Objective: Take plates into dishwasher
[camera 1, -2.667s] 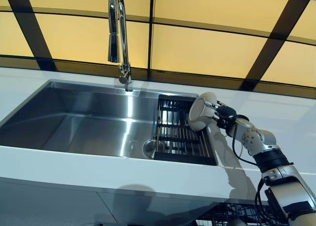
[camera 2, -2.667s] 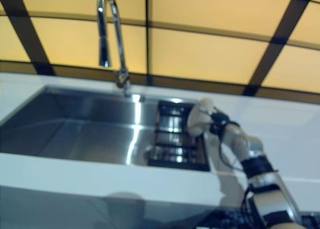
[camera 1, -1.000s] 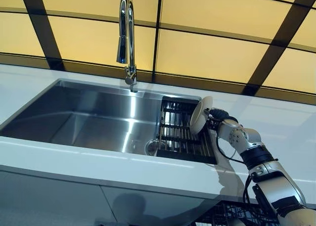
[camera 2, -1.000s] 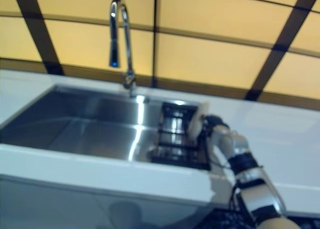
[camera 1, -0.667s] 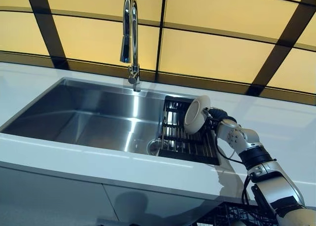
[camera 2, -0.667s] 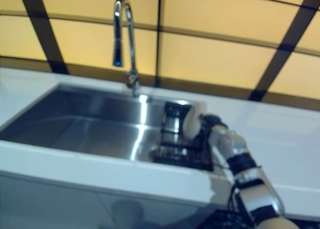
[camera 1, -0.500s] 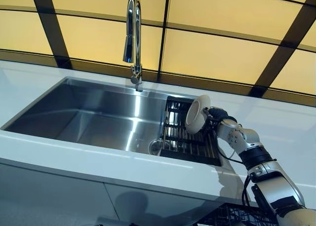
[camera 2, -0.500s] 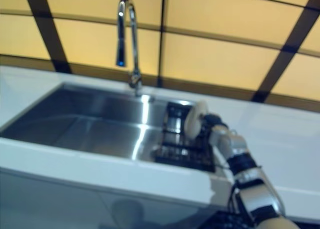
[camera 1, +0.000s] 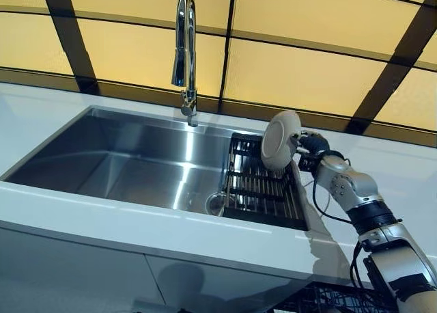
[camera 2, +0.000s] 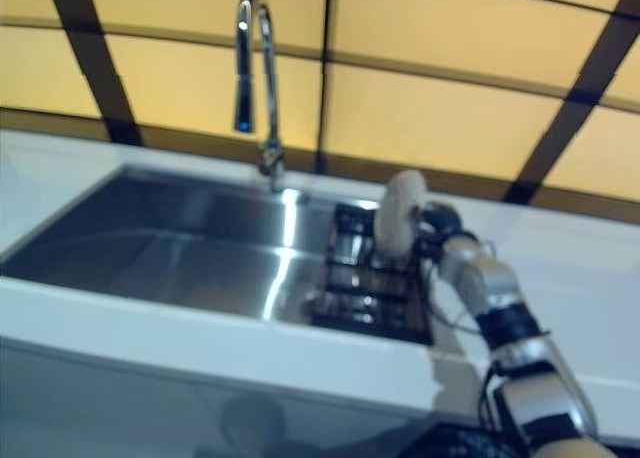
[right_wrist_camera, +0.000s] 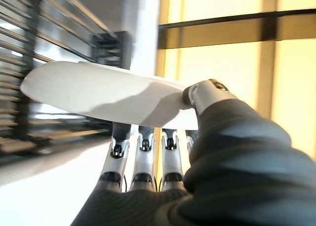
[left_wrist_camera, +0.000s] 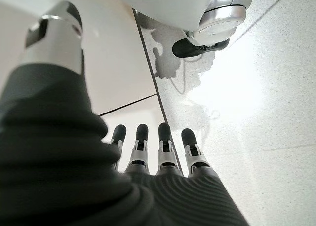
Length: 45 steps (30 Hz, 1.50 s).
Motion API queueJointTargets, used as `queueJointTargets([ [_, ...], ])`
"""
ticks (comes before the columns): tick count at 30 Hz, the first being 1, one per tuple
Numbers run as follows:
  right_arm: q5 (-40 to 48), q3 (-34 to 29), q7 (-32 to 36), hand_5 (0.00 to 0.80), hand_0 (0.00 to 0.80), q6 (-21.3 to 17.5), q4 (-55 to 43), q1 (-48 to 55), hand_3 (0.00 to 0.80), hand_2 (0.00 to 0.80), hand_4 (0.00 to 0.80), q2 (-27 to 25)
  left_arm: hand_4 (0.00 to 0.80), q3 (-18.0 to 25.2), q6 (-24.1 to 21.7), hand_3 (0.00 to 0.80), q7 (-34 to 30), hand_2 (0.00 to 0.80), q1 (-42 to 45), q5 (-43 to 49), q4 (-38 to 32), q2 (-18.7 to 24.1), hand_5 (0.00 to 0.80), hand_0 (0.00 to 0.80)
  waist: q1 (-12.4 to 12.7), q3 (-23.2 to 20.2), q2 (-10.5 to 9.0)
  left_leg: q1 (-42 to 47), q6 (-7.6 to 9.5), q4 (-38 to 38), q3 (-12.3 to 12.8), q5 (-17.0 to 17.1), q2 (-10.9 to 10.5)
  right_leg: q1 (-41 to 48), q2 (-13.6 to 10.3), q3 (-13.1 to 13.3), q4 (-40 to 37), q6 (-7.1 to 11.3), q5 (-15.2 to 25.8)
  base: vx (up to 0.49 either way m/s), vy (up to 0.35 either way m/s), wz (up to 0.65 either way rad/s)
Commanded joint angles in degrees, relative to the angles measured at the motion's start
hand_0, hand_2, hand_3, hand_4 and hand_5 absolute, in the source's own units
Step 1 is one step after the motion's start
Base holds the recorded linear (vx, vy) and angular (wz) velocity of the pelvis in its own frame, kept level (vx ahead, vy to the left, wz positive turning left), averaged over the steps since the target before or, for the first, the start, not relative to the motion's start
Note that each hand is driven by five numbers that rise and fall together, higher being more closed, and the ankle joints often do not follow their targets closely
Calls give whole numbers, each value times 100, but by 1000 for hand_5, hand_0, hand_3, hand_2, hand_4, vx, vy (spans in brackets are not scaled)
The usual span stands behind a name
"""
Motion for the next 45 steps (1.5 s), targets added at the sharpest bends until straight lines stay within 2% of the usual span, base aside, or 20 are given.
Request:
queueJointTargets([
  [1, -30, -380, 108, 800, 800, -520, -758, -63, 800, 800, 800, -596, 0, 113, -214, 0, -13, 0, 121, -217, -134, 88, 0, 0, -91, -329, -112, 90, 352, 161, 214, -519, -225, -826, -231, 370, 282, 652, 1225, -102, 75, -17],
  [6, 14, -688, 217, 800, 800, -691, -1204, 243, 800, 800, 800, -1016, 0, 183, -292, 0, -21, 0, 116, -149, 30, 79, 0, 0, -256, -367, -243, 5, 361, 317, 281, -581, -317, -921, -379, 590, 291, 673, 1460, -136, 108, -17],
  [8, 76, -821, 358, 800, 800, -757, -1301, 386, 800, 800, 800, -1248, 0, 229, -319, 0, -40, 0, 146, -53, 136, 83, 0, 0, -330, -400, -238, 67, 359, 328, 289, -665, -302, -975, -351, 671, 315, 713, 1526, -53, 110, -14],
  [10, 86, -882, 486, 800, 800, -824, -1371, 442, 800, 800, 800, -1418, 0, 249, -338, 0, -18, 0, 193, -14, 201, 94, 0, 0, -391, -402, -282, 62, 311, 307, 316, -565, -341, -1090, -377, 669, 288, 737, 1703, -87, 97, -26],
  [13, 140, -989, 580, 800, 800, -950, -1608, 587, 800, 800, 800, -1591, 0, 306, -268, 0, 15, 0, 269, 25, 251, 115, 0, 0, -477, -379, -250, 164, 246, 172, 468, -477, -265, -1296, -313, 548, 380, 786, 1858, -62, 81, -32],
  [15, 132, -1066, 608, 800, 800, -1012, -1833, 714, 800, 800, 800, -1657, 0, 357, -283, 0, 20, 0, 304, -8, 320, 128, 0, 0, -504, -401, -169, 224, 224, 53, 631, -472, -155, -1350, -265, 418, 547, 795, 1792, -122, 92, -45],
  [18, 89, -1144, 646, 800, 800, -1142, -2069, 908, 800, 800, 800, -1680, 0, 400, -287, 0, 18, 0, 288, -92, 397, 105, 0, 0, -499, -473, -121, 165, 209, -59, 951, -415, -55, -1282, -403, 277, 859, 745, 1665, -242, 60, -80],
  [23, -59, -1382, 677, 800, 800, -1460, -2323, 1369, 800, 800, 800, -1764, 0, 292, -368, 0, 97, 0, 239, -279, 411, 72, 0, 0, -406, -668, -51, -139, 222, -183, 1485, -293, 205, -751, -641, 190, 1255, 632, 1170, -264, -26, -53],
  [27, 16, -1655, 856, 800, 800, -1619, -2401, 1634, 800, 800, 800, -1955, 0, 266, -505, 0, 153, 0, 161, -466, 488, 94, 0, 0, -332, -834, -49, -307, 183, -329, 1937, -166, 435, -312, -850, 73, 1369, 676, 891, -197, -85, -21],
  [29, -1, -1759, 888, 800, 800, -1629, -2450, 1717, 800, 800, 800, -2009, 0, 273, -525, 0, 167, 0, 138, -488, 496, 101, 0, 0, -329, -862, -66, -339, 163, -341, 2054, -145, 477, -212, -888, 64, 1335, 702, 837, -116, -101, -45],
  [31, 19, -1870, 918, 800, 800, -1629, -2525, 1810, 800, 800, 800, -2047, 0, 284, -536, 0, 200, 0, 123, -521, 504, 117, 0, 0, -345, -893, -99, -361, 141, -364, 2154, -127, 522, -120, -878, 55, 1250, 719, 753, -103, -154, -61],
  [33, 92, -2125, 924, 800, 800, -1673, -2703, 2075, 800, 800, 800, -2161, 0, 315, -574, 0, 286, 0, 88, -535, 566, 155, 0, 0, -400, -949, -207, -413, 61, -370, 2339, -83, 616, 75, -773, -19, 831, 731, 483, -127, -265, -75],
  [36, 113, -2230, 948, 800, 800, -1719, -2782, 2214, 800, 800, 800, -2211, 0, 378, -570, 0, 326, 0, 81, -533, 578, 177, 0, 0, -422, -956, -250, -423, 3, -357, 2475, -59, 679, 151, -723, -101, 645, 733, 405, -101, -213, -64],
  [39, 27, -2425, 948, 800, 800, -1764, -2897, 2463, 800, 800, 800, -2298, 0, 469, -580, 0, 339, 0, 49, -511, 586, 191, 0, 0, -506, -971, -245, -417, -114, -402, 2600, 33, 827, 265, -527, -81, 311, 701, 120, -123, -240, -51],
  [45, -859, -2782, 1071, 800, 800, -1737, -2953, 3135, 800, 800, 800, -2410, 0, 465, -659, 0, 365, 0, 87, -409, 501, 2, 0, 0, -672, -976, -110, -485, -363, -428, 2642, 205, 1049, 334, -173, -42, -124, 391, -315, -100, -141, -40],
])
